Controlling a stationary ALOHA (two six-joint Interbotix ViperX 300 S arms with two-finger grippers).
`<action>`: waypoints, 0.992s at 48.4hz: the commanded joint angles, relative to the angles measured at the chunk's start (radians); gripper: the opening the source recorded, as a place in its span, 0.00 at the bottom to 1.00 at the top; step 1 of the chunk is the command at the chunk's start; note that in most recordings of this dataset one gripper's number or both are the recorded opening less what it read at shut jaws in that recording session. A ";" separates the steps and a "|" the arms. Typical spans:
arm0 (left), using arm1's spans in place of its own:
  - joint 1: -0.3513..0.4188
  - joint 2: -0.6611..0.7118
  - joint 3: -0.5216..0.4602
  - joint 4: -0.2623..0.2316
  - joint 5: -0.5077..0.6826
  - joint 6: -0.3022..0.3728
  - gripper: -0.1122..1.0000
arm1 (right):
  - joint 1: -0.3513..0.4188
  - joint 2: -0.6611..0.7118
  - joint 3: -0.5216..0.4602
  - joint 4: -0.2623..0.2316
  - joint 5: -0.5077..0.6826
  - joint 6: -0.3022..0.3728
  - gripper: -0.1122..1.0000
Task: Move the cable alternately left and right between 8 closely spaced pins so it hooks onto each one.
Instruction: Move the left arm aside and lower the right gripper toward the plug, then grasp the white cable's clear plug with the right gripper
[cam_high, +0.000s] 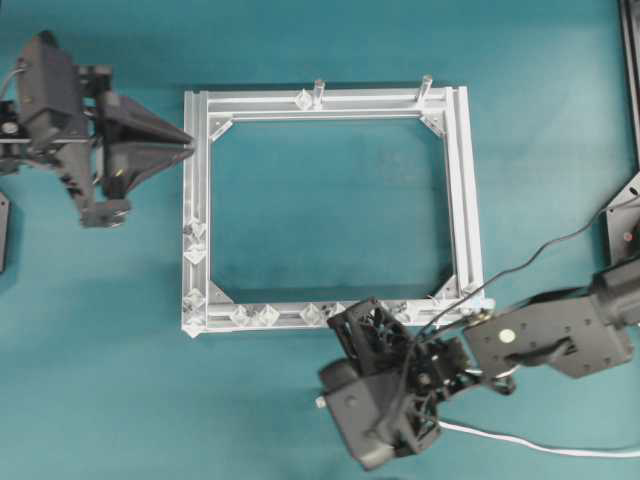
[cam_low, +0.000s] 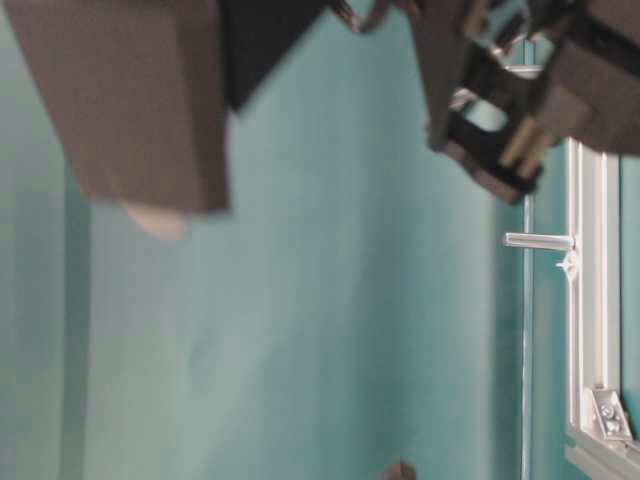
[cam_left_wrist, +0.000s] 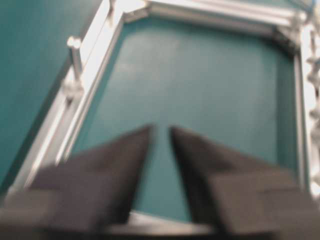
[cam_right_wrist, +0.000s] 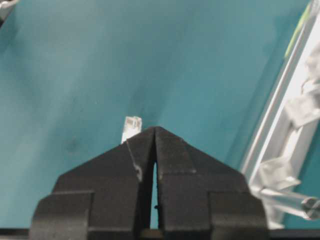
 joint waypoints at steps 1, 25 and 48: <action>-0.006 -0.054 0.021 0.003 0.005 -0.006 0.53 | 0.003 -0.003 -0.048 0.003 0.028 0.064 0.10; -0.009 -0.491 0.192 0.003 0.302 -0.003 0.47 | 0.003 0.040 -0.109 -0.005 0.233 0.193 0.33; -0.008 -0.735 0.259 0.003 0.402 -0.018 0.46 | 0.009 0.110 -0.141 -0.002 0.225 0.213 0.63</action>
